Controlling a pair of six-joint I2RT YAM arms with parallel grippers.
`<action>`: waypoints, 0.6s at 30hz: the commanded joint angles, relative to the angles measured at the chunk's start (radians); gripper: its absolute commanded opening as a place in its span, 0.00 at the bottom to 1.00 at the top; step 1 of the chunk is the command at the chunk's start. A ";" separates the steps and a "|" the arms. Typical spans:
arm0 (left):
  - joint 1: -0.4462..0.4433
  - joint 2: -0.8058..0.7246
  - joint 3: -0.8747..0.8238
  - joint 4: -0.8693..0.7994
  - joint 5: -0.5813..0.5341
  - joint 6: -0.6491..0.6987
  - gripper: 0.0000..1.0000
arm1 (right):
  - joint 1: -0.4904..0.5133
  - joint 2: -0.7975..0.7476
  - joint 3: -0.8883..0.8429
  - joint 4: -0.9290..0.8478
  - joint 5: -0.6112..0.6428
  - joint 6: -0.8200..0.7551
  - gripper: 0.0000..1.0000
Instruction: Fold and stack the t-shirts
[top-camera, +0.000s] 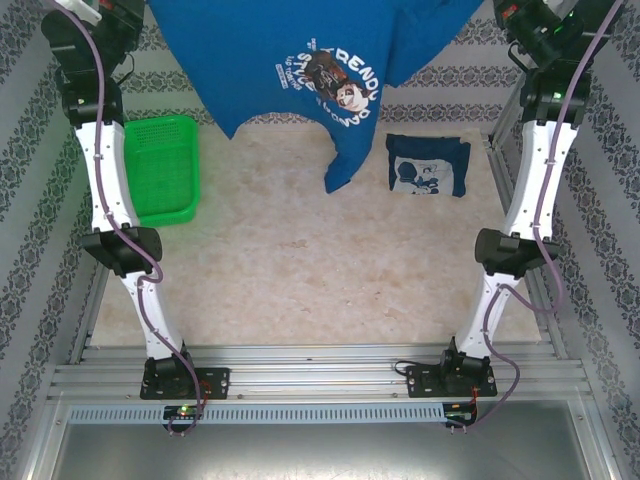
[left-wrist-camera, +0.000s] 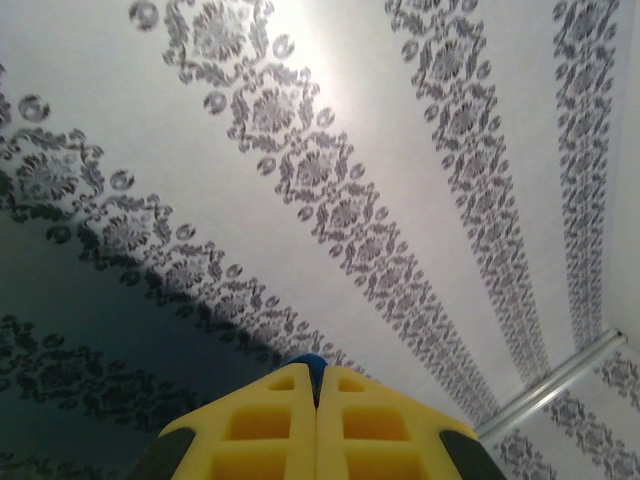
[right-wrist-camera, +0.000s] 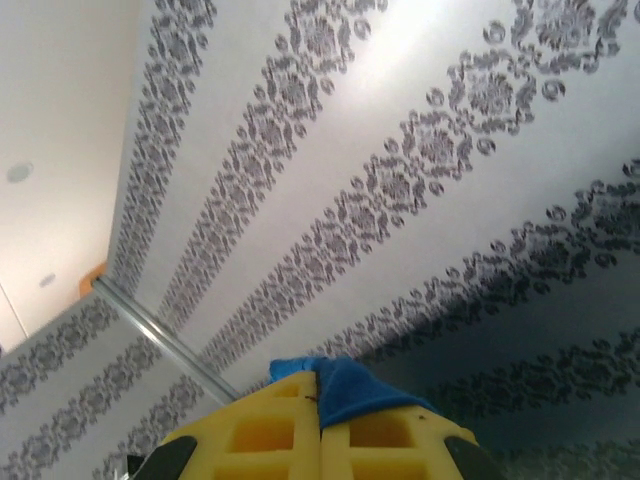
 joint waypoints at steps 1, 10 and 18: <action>0.010 -0.092 -0.084 -0.001 0.081 0.088 0.00 | -0.004 -0.131 -0.138 -0.080 -0.071 -0.129 0.00; -0.007 -0.597 -1.213 0.266 0.120 0.133 0.00 | -0.021 -0.779 -1.287 -0.237 0.095 -0.429 0.00; -0.029 -0.956 -1.829 0.010 0.082 0.322 0.00 | -0.034 -1.155 -1.909 -0.388 0.233 -0.427 0.00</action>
